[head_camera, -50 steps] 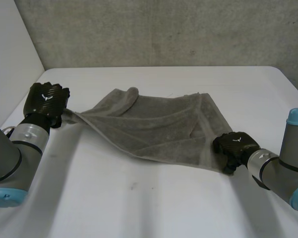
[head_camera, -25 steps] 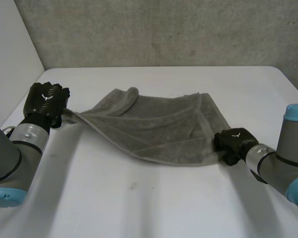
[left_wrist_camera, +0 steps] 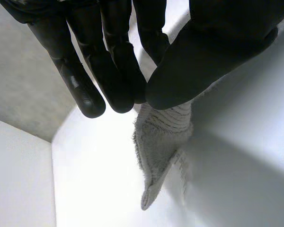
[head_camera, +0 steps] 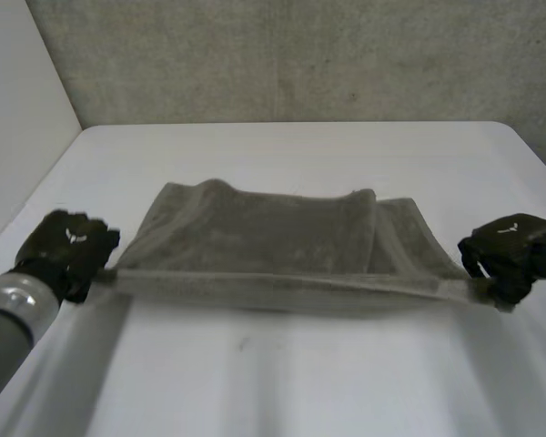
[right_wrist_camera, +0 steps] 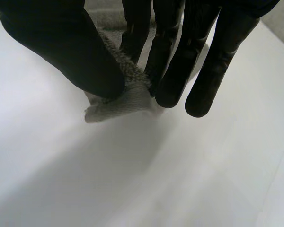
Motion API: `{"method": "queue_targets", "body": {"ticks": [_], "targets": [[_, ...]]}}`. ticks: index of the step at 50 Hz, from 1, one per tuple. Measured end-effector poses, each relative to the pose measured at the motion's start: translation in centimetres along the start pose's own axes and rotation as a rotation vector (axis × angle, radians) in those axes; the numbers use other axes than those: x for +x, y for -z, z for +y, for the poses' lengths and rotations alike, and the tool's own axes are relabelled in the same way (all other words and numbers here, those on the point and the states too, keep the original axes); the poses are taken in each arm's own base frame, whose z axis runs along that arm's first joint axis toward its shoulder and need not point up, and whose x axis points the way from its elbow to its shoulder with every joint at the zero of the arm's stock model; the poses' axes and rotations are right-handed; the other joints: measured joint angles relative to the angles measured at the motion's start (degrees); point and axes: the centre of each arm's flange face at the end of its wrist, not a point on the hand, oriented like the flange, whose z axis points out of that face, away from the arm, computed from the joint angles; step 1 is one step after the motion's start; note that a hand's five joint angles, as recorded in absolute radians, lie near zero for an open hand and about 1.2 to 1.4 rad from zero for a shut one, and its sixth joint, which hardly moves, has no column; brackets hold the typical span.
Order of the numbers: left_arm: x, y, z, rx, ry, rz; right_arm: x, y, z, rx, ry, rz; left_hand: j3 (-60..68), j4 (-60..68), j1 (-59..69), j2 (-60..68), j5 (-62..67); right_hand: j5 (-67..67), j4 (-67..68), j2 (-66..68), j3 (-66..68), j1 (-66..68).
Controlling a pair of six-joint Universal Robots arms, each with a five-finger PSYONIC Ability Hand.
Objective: Fold the laundry
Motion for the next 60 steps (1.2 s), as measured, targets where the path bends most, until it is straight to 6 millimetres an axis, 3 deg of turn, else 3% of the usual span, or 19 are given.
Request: {"method": "queue_targets", "body": {"ticks": [6, 10, 14, 23, 31, 38, 47, 53, 60], "targets": [[0.5, 4.0, 0.4, -0.07, -0.126, 0.056, -0.2, 1.9, 0.6, -0.062, 0.01, -0.039, 0.0, 0.0, 0.0, 0.0, 0.0, 0.02, -0.01, 0.0, 0.0, 0.0], [0.7, 4.8, 0.4, -0.068, -0.16, 0.062, -0.4, 2.2, 0.8, -0.078, 0.009, -0.054, 0.0, 0.0, 0.0, 0.0, 0.0, 0.03, -0.01, 0.0, 0.0, 0.0], [1.0, 4.6, 0.5, -0.063, -0.179, 0.069, -0.5, 1.9, 1.0, -0.089, 0.015, -0.066, 0.0, 0.0, 0.0, 0.0, 0.0, 0.03, -0.01, 0.0, 0.0, 0.01], [2.0, 1.2, 2.1, -0.132, -0.204, 0.124, -1.0, -0.3, 2.5, -0.184, 0.01, -0.116, 0.0, 0.0, 0.0, 0.0, 0.12, 0.05, -0.01, 0.0, 0.0, 0.0], [2.8, 3.2, 2.8, -0.236, -0.231, 0.224, -2.0, 1.0, 3.7, -0.232, 0.072, -0.154, 0.0, 0.0, 0.0, 0.0, 0.12, 0.05, -0.01, 0.0, 0.0, 0.0], [1.1, 4.0, 0.8, -0.154, -0.234, 0.158, -1.5, 2.1, 3.5, -0.205, 0.101, -0.16, 0.0, 0.0, 0.0, 0.0, 0.12, 0.05, -0.01, 0.0, 0.0, 0.0], [0.0, -0.3, -0.7, -0.029, -0.236, 0.085, 0.2, -0.8, 1.7, -0.103, 0.031, -0.116, 0.0, 0.0, 0.01, 0.0, 0.12, 0.05, 0.0, 0.0, 0.0, 0.0], [0.3, -4.8, -0.8, 0.013, -0.245, 0.069, 0.1, -3.8, -0.5, -0.043, 0.007, -0.101, 0.0, 0.0, 0.24, 0.0, 0.12, 0.13, 0.0, 0.0, 0.0, 0.22], [0.8, -10.0, -1.0, 0.094, -0.261, 0.012, 0.1, -7.4, -1.6, -0.03, 0.012, -0.033, 0.0, 0.0, 0.24, 0.0, 0.12, 0.2, 0.0, 0.0, 0.0, 0.29]]}}
